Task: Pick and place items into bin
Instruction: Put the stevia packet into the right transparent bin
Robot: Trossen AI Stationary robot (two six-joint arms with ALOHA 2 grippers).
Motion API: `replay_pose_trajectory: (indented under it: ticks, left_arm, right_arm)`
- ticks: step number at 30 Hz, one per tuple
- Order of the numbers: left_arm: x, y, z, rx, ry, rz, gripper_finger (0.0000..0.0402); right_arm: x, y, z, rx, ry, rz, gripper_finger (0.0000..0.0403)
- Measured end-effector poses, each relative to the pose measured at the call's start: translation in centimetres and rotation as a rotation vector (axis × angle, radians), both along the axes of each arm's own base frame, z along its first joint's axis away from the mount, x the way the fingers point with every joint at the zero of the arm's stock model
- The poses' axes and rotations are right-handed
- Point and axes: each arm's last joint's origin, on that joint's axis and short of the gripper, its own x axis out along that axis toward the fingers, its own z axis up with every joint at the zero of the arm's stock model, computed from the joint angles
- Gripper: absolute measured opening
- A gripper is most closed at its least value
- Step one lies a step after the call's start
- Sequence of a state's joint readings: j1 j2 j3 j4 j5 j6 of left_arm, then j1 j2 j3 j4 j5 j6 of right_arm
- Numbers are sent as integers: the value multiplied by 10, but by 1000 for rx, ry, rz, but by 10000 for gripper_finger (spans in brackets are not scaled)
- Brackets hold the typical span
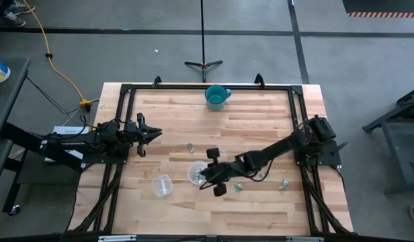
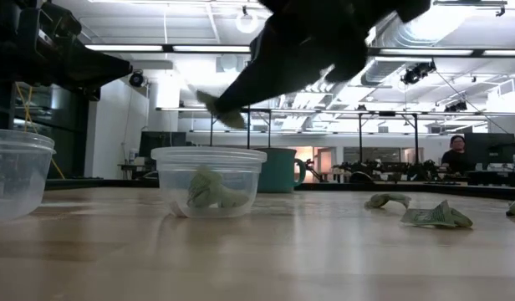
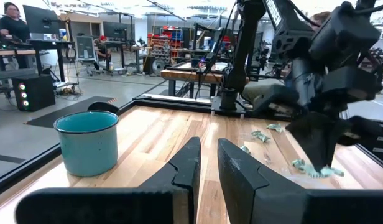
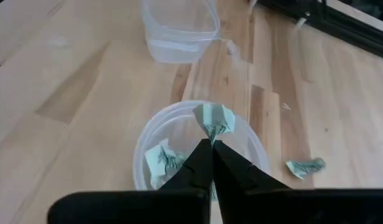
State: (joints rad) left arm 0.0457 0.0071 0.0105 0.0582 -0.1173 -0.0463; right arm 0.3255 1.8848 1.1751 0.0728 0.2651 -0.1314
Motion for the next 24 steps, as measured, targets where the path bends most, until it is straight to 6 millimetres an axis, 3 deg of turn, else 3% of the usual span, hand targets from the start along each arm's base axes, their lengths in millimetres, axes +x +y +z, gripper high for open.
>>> replay_pose_trajectory:
  ticks: [5, 11, 17, 24]
  left_arm:
    - [0, 0, 0, 0, 0, 0, 92]
    - [0, 0, 0, 0, 0, 0, 92]
    - [0, 0, 0, 0, 0, 0, 92]
    - [0, 0, 0, 0, 0, 0, 92]
  right_arm:
    - [5, -15, -3, 84, 16, -47, 37]
    - [5, -19, -4, 147, 53, -44, 134]
    - [-15, -21, 13, 295, 268, -196, 204]
    - [-50, -20, 4, 236, 591, -464, 216]
